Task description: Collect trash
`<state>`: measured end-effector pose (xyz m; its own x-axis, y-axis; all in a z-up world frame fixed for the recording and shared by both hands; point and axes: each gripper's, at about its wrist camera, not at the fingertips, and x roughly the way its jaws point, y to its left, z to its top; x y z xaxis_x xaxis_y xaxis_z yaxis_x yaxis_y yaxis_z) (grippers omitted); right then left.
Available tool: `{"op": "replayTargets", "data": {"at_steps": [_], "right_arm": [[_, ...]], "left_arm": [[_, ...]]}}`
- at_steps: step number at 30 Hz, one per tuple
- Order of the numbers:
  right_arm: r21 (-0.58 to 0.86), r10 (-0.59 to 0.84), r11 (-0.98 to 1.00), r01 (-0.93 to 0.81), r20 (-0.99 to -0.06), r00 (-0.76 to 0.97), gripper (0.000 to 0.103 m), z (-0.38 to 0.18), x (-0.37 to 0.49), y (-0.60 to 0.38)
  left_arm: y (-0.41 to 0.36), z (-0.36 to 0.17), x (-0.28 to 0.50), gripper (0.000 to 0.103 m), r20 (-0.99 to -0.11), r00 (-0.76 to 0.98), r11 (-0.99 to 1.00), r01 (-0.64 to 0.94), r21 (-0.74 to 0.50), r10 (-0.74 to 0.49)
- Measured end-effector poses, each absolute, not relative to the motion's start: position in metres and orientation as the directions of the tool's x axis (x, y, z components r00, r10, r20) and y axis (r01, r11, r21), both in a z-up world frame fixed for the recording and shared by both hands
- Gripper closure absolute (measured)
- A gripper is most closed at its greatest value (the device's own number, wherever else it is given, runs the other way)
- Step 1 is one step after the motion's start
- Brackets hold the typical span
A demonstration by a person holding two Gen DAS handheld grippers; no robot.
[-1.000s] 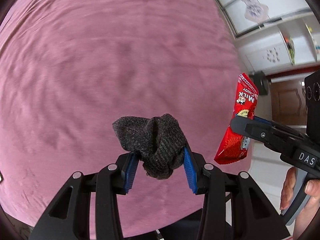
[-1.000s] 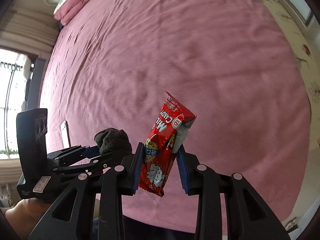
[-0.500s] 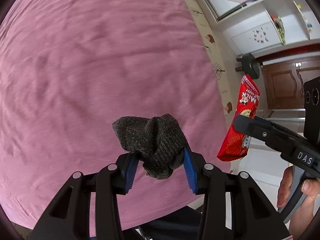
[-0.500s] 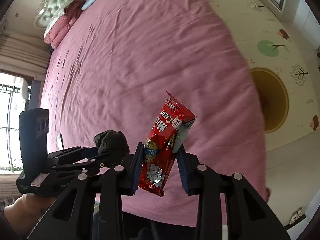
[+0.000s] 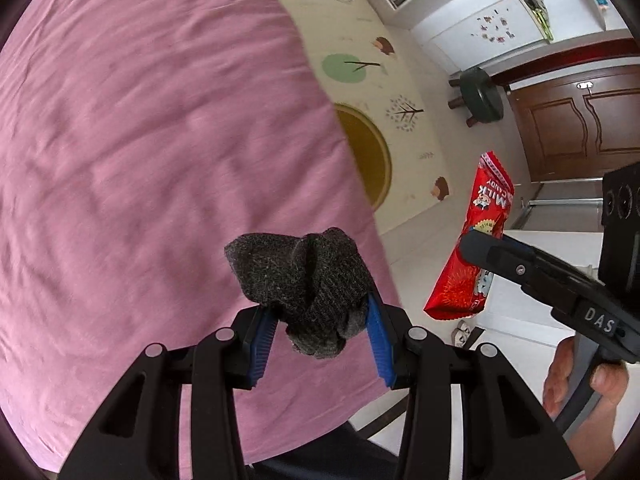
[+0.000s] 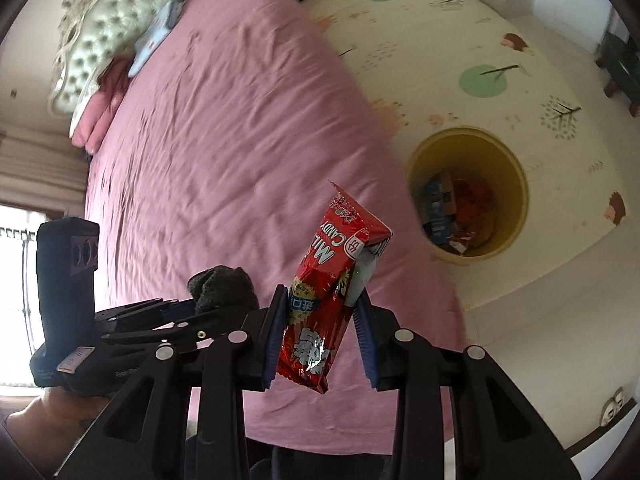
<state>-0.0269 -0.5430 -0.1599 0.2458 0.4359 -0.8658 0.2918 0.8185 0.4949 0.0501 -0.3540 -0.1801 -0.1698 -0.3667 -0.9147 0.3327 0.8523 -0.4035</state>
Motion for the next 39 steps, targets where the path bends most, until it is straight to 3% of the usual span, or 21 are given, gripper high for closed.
{"op": "replayTargets", "data": {"at_steps": [25,28,30,31,39], "right_arm": [[0.471,0.334,0.743,0.475,-0.876,0.347,0.069,-0.195,0.000,-0.697],[0.467,0.317,0.738,0.486,-0.877,0.362,0.069,-0.195,0.003,-0.705],[0.463,0.304,0.733,0.498,-0.878,0.369,0.059,-0.195,0.003,-0.710],[0.463,0.301,0.730,0.502,-0.879,0.371,0.056,-0.195,0.002,-0.712],[0.438,0.283,0.736,0.516,-0.892,0.352,0.056,-0.195,-0.003,-0.712]], "left_arm": [[-0.542,-0.216,0.131,0.060,-0.906,-0.245,0.776,0.468,-0.423,-0.346],[-0.554,-0.219,0.139,0.057,-0.891,-0.265,0.768,0.453,-0.452,-0.367],[-0.561,-0.221,0.145,0.032,-0.886,-0.274,0.768,0.443,-0.462,-0.374],[-0.563,-0.221,0.148,0.028,-0.887,-0.266,0.772,0.439,-0.460,-0.377],[-0.561,-0.216,0.159,0.028,-0.902,-0.239,0.781,0.451,-0.432,-0.361]]}}
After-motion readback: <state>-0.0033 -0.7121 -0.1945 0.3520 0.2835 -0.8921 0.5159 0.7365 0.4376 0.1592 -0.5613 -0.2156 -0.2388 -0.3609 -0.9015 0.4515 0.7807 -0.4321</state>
